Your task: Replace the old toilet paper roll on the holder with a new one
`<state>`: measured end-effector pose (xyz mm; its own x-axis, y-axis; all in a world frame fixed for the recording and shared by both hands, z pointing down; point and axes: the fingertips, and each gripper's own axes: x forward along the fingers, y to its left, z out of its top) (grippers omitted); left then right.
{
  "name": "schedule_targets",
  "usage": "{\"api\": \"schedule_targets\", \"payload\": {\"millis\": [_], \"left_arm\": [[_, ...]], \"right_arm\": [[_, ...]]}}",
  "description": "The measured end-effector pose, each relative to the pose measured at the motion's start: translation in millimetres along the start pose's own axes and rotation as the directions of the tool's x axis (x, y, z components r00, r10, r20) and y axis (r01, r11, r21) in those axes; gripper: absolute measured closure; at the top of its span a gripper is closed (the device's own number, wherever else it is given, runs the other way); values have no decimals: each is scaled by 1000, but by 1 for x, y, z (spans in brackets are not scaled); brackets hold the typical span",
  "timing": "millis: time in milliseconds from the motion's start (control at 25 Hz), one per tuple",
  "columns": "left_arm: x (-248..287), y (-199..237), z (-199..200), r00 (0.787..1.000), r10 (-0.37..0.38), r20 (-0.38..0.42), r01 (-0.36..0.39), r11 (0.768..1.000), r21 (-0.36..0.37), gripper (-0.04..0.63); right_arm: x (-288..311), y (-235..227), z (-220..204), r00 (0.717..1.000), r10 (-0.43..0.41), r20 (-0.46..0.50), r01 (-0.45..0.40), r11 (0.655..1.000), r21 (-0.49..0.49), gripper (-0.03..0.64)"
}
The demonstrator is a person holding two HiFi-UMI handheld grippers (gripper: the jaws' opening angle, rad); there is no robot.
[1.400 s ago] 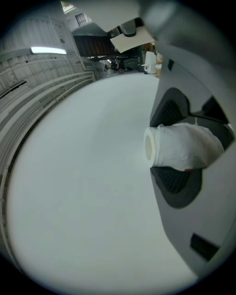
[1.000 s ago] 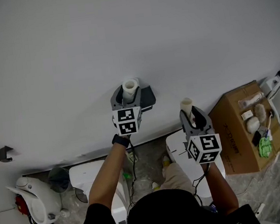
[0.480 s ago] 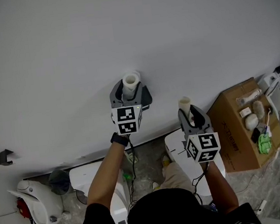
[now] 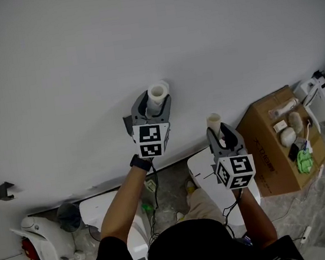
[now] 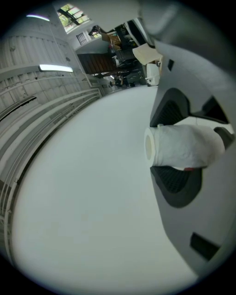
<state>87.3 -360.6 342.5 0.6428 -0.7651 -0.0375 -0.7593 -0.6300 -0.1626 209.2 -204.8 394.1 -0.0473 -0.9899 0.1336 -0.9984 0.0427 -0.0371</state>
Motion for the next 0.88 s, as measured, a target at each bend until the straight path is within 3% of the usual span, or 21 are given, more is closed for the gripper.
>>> {"api": "schedule_targets", "payload": {"millis": [240,560,880], "left_arm": [[9,-33,6,997,-77,11,77,997,15,324],[14,-73,-7,987,-155,-37,158,982,106,325],[17,-104,-32,980,-177,-94,194,958,209,324]], "right_arm": [[-3,-12,-3,1000,-23,-4,23,1000,7,448],[-3,-20,-12,999,-41,-22,41,999,10,448],[-1,-24,-20,997,-55,-46,54,998,-7,448]]}}
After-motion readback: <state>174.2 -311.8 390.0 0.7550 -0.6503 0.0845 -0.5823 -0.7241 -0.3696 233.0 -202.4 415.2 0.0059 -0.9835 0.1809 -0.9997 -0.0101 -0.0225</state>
